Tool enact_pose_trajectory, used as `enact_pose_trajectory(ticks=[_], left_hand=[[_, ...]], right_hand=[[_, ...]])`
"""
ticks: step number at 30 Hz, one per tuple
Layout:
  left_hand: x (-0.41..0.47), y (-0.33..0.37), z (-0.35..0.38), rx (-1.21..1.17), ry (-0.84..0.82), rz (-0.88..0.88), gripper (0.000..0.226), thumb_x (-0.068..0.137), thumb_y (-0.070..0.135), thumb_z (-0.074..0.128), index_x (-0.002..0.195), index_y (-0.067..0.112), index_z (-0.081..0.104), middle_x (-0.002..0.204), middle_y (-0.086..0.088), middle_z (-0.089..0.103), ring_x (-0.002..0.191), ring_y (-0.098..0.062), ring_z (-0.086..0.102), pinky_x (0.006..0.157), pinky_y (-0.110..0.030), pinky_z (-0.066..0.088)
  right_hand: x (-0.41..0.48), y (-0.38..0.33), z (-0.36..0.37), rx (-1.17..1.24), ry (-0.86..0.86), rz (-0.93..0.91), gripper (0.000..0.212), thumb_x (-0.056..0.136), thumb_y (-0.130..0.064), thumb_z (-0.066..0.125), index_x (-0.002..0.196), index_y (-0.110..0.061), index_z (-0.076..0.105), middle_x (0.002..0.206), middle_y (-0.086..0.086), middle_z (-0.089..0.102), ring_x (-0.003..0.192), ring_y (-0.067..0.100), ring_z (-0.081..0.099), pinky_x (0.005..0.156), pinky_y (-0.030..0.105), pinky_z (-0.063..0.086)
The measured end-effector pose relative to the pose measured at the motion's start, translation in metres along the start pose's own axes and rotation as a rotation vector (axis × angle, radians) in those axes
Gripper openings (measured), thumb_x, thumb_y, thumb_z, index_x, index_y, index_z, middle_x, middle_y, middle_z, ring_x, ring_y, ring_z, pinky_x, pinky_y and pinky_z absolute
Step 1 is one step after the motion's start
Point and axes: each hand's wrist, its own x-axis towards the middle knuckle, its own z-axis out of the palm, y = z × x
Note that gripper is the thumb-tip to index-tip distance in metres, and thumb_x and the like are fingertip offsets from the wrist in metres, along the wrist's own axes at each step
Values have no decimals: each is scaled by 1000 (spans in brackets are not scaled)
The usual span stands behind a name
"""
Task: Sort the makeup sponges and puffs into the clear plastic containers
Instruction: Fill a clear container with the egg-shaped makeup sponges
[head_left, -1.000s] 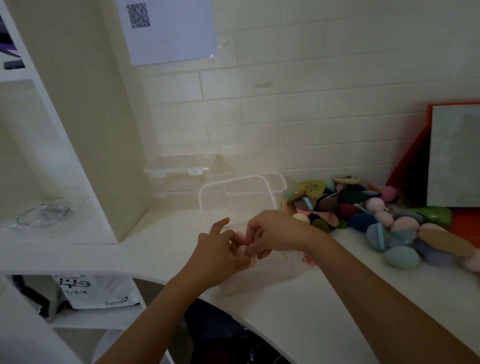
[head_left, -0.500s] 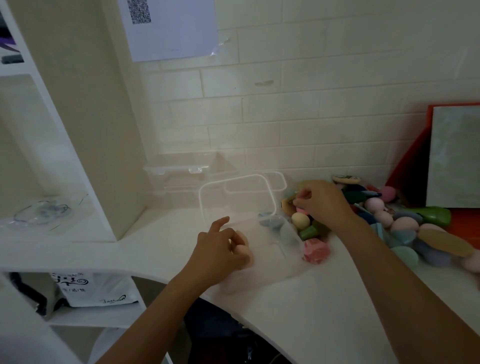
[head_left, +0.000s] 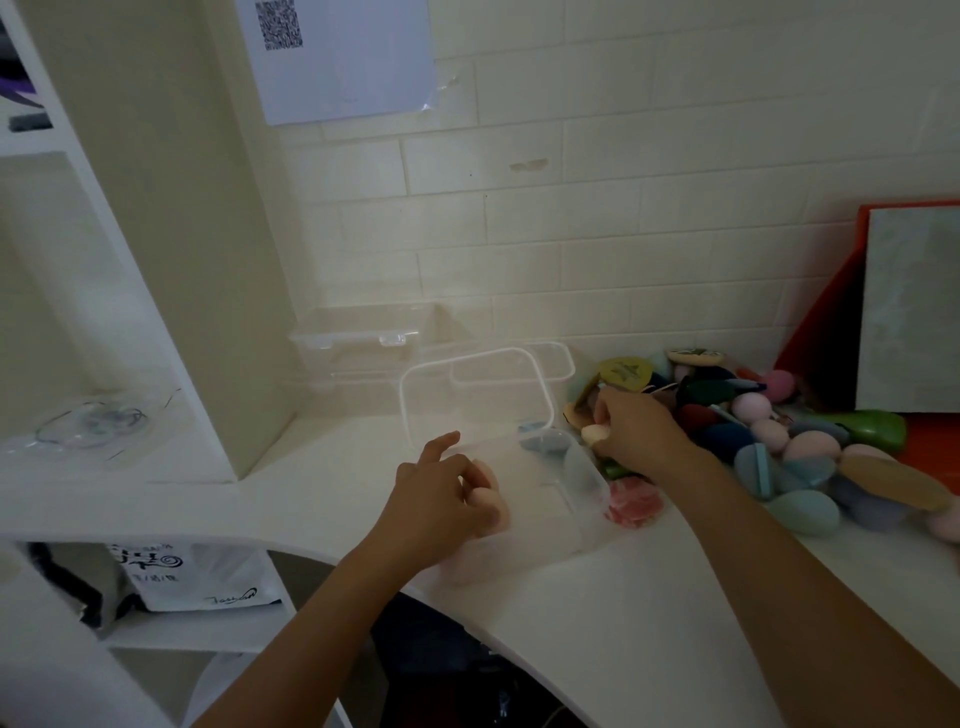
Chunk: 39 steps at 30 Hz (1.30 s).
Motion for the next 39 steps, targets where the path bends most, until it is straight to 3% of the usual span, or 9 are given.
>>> enact_pose_trajectory(ticks=[6,9,13,18,23,28,31,36,39], left_hand=[[-1,1,-1,18,-14,-24,18,76,37,65,82,39,49,153,11,17,133,-20,29,91,-25,21],[1,0,0,18,-34,-29,20,74,38,66,72,41,46,152,11,19,134,-18,27,90,-25,21],[2,0,0,43,-32,-23,19,75,41,67,75,40,48,152,9,21,135,-20,25,90,-26,22],[5,-5,3,48,-62,-6,27,71,55,68,66,43,44,145,7,37,136,-17,25,97,-31,26],[9,-7,7,46,-45,-36,26,71,52,69,63,40,48,136,9,46,133,-14,28,92,-28,23],[4,0,0,43,-32,-48,18,76,40,68,75,37,50,146,7,33,135,-17,27,92,-26,25],[2,4,-1,47,-6,-65,14,80,34,66,85,32,54,150,8,24,131,-20,33,92,-26,28],[-2,9,-1,45,23,-103,16,87,28,55,99,19,60,152,8,21,122,-27,41,94,-30,34],[-2,11,-2,68,20,-111,19,90,24,49,103,16,60,153,6,21,122,-29,41,97,-32,33]], right_hand=[[-9,-14,-25,251,34,-32,35,80,-25,72,106,-8,59,103,5,62,90,22,59,73,32,48],[-27,-32,-53,438,-131,-174,43,77,-22,75,118,-21,61,102,-5,63,87,15,62,69,23,51],[-50,-54,-62,193,-513,-463,45,76,-20,77,115,-34,61,109,-14,63,91,4,62,83,23,49],[-51,-66,-41,83,-664,-543,48,80,-4,69,122,-27,62,116,-7,67,101,9,63,96,32,49],[-51,-66,-35,84,-648,-548,46,81,-6,70,122,-26,64,113,-9,68,96,5,62,92,26,48],[-54,-71,-25,31,-567,-596,39,75,-18,77,112,-28,71,68,-24,58,70,9,57,68,19,45],[-52,-74,-14,-2,-530,-624,35,69,-24,82,103,-27,73,76,-15,60,63,4,51,60,18,41],[-50,-74,-1,-50,-405,-696,15,78,-9,70,92,-12,70,80,-3,58,65,10,46,55,18,34],[-52,-76,2,-8,-398,-659,24,68,-22,82,85,-12,67,76,-5,56,63,7,45,53,18,34]])
